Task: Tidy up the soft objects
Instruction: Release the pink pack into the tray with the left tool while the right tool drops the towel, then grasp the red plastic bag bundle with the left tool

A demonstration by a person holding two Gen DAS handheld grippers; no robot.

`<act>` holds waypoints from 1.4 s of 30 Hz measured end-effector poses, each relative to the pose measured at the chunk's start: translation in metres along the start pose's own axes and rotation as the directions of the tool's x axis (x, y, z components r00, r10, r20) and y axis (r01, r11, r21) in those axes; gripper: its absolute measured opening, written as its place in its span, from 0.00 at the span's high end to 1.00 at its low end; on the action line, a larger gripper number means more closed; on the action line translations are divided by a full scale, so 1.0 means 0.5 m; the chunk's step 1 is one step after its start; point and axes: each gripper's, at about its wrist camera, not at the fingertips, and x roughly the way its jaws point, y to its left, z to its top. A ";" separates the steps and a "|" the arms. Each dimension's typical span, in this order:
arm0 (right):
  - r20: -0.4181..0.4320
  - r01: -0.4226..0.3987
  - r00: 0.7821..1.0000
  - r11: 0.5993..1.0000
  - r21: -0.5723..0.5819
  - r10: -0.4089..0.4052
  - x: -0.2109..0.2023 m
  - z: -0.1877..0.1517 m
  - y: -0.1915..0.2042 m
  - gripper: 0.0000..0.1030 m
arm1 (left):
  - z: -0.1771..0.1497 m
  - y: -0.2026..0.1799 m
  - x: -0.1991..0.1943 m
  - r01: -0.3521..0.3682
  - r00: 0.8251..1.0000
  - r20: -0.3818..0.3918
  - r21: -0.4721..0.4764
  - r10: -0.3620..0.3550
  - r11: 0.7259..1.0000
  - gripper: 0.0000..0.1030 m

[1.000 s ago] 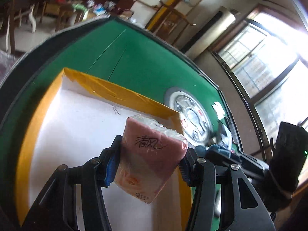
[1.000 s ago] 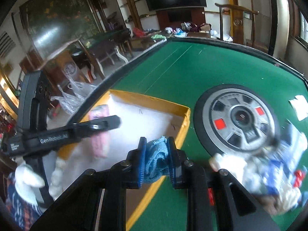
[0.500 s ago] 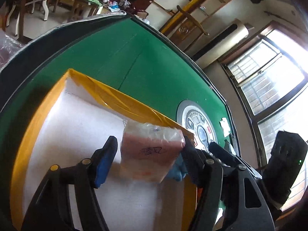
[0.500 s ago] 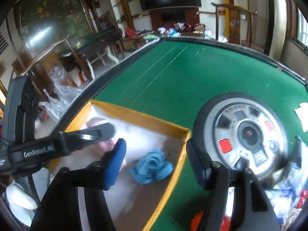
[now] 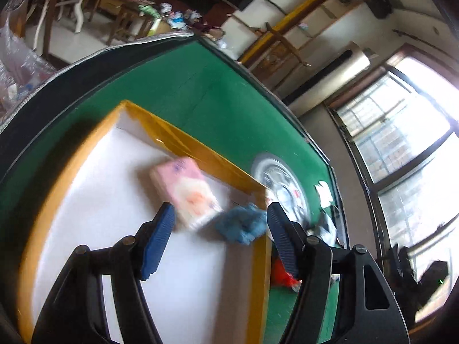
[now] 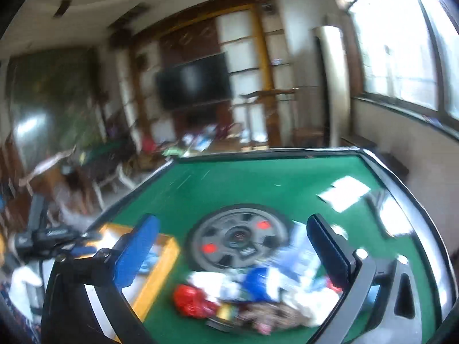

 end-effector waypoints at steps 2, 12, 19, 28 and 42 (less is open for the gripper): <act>-0.052 0.029 0.998 0.998 0.063 -0.025 0.003 -0.018 -0.061 0.01 | -0.024 -0.034 -0.011 0.014 1.000 -0.002 0.047 -0.014 0.999 0.32; -0.119 0.232 0.971 0.945 0.230 -0.209 0.016 -0.124 -0.257 0.01 | -0.156 -0.249 0.079 -0.008 0.991 -0.119 0.409 0.062 0.912 0.32; -0.147 0.164 0.980 0.957 0.240 -0.131 0.020 -0.127 -0.275 0.01 | -0.185 -0.290 0.187 -0.060 0.975 -0.172 0.393 0.137 0.917 0.32; -0.174 0.146 0.979 0.963 0.228 -0.107 0.040 -0.133 -0.267 0.01 | -0.214 -0.317 0.249 -0.146 0.959 -0.146 0.488 0.245 0.861 0.63; -0.207 0.149 0.973 0.960 0.237 -0.099 0.053 -0.143 -0.267 0.01 | -0.340 -0.325 0.135 -0.062 0.953 -0.169 0.705 0.252 0.706 0.36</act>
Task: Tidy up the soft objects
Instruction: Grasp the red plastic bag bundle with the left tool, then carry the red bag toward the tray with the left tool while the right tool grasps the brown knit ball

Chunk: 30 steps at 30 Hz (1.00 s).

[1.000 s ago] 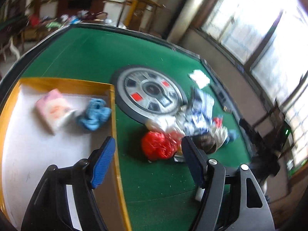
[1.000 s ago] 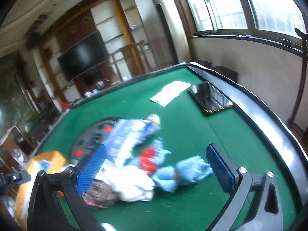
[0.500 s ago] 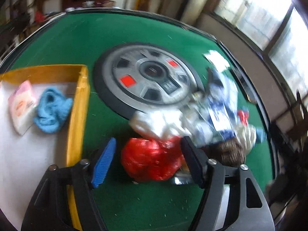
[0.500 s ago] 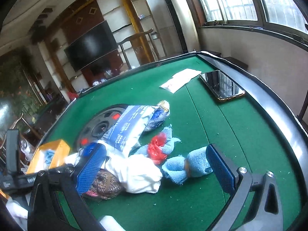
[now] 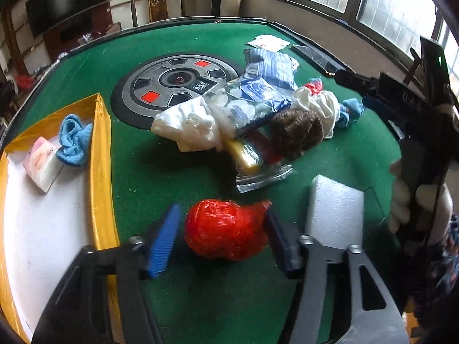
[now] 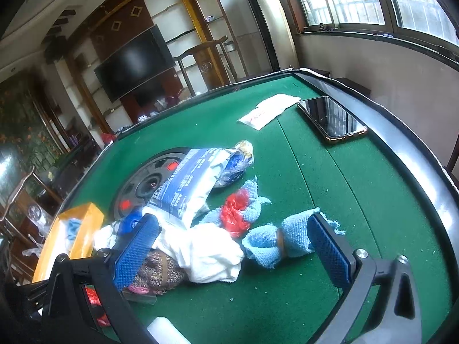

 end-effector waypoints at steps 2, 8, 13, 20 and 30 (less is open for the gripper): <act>-0.002 0.004 1.000 1.000 0.001 -0.004 0.001 0.000 -0.002 0.01 | 0.000 -0.008 0.011 -0.001 1.000 -0.006 0.001 0.001 1.000 0.36; -0.001 0.005 1.000 1.000 0.000 -0.005 0.002 0.001 -0.003 0.01 | -0.009 -0.037 0.041 -0.037 0.999 -0.021 0.020 0.038 0.999 0.39; -0.007 0.005 1.000 1.000 0.001 -0.005 0.004 0.001 -0.003 0.01 | -0.014 -0.018 0.034 0.015 1.000 -0.004 -0.051 -0.015 0.999 0.52; -0.017 0.010 1.000 1.000 -0.009 -0.010 0.010 0.001 -0.003 0.01 | -0.031 -0.009 -0.047 0.106 0.990 0.099 -0.100 -0.096 0.989 0.52; -0.005 0.000 1.000 1.000 -0.016 0.000 -0.001 -0.001 0.000 0.01 | -0.094 0.067 -0.168 0.168 0.966 0.237 -0.253 -0.107 0.953 0.52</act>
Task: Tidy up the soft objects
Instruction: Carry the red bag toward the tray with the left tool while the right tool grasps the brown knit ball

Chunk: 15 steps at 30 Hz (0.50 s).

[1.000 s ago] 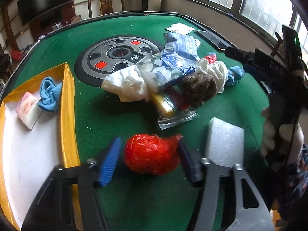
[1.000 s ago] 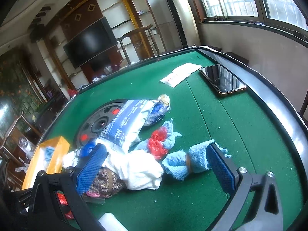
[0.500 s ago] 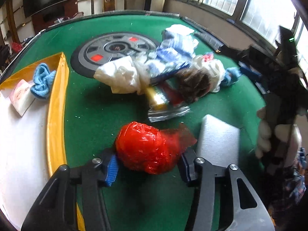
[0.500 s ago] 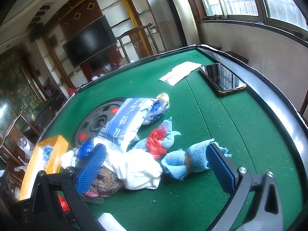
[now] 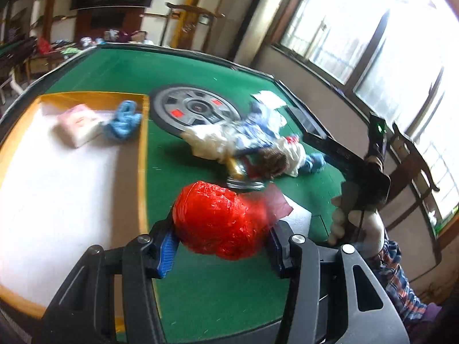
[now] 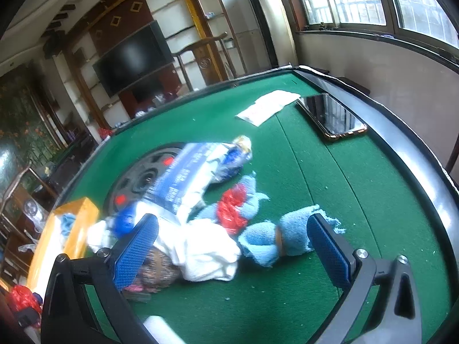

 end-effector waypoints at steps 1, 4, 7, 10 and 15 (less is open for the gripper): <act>0.001 -0.010 1.000 1.000 -0.004 0.010 -0.007 0.001 0.005 0.01 | -0.001 0.008 -0.010 -0.005 1.000 0.010 -0.010 0.005 1.000 0.52; -0.038 -0.101 0.994 0.994 -0.031 0.100 -0.025 -0.002 0.036 0.01 | -0.005 0.040 -0.044 -0.050 0.998 0.045 -0.024 0.051 0.998 0.52; -0.103 -0.155 0.984 0.980 -0.126 0.142 -0.032 -0.013 0.088 0.01 | -0.011 0.071 -0.064 -0.073 0.995 0.071 -0.047 0.077 0.996 0.52; -0.131 -0.142 0.985 0.947 -0.289 0.108 -0.032 -0.040 0.156 0.02 | -0.017 0.097 -0.062 -0.073 0.994 0.077 -0.082 0.079 0.994 0.52; -0.150 -0.055 0.988 0.861 -0.506 -0.025 0.021 -0.089 0.233 0.43 | -0.032 0.129 -0.063 -0.071 0.994 0.069 -0.126 0.080 0.990 0.52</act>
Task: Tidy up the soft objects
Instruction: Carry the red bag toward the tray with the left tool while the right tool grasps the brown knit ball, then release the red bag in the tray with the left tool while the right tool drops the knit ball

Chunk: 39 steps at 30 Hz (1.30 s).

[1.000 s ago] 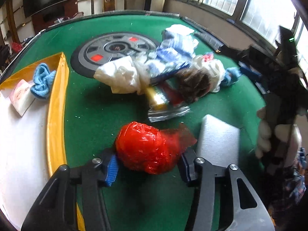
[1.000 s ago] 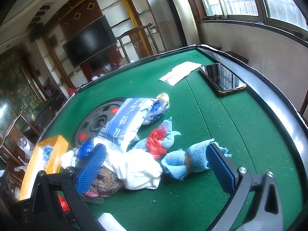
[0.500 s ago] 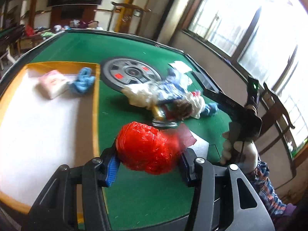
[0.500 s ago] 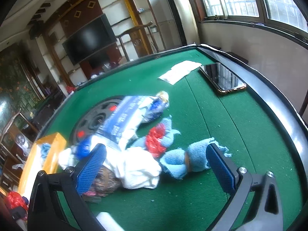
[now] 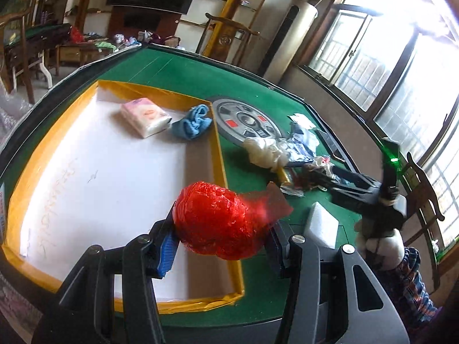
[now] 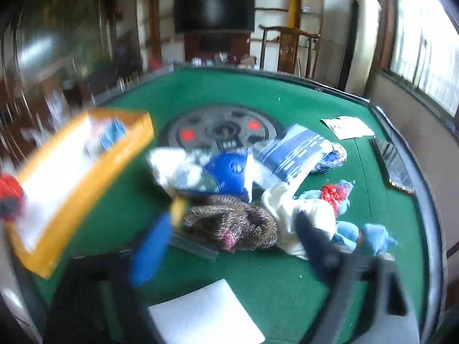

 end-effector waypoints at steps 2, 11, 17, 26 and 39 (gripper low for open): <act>-0.014 0.012 1.000 1.000 0.003 -0.012 0.017 -0.001 -0.003 0.55 | -0.004 0.011 -0.008 -0.006 1.000 0.007 -0.007 0.006 1.000 0.52; 0.071 -0.128 0.990 0.987 0.093 0.122 -0.097 0.044 -0.014 0.71 | 0.031 0.114 -0.036 -0.023 1.000 0.000 -0.089 0.023 0.996 0.51; 0.062 -0.314 0.949 0.946 0.087 0.309 -0.099 0.104 0.070 0.71 | 0.095 0.171 0.009 -0.091 0.995 -0.056 -0.092 0.087 0.992 0.51; -0.054 -0.454 0.889 0.890 0.041 0.455 0.001 0.148 0.256 0.71 | 0.173 0.270 0.152 -0.151 0.977 -0.175 -0.182 0.119 0.972 0.51; -0.169 -0.440 0.883 0.898 0.020 0.437 0.102 0.164 0.349 0.71 | 0.205 0.313 0.183 -0.098 0.985 -0.165 -0.306 0.049 0.947 0.38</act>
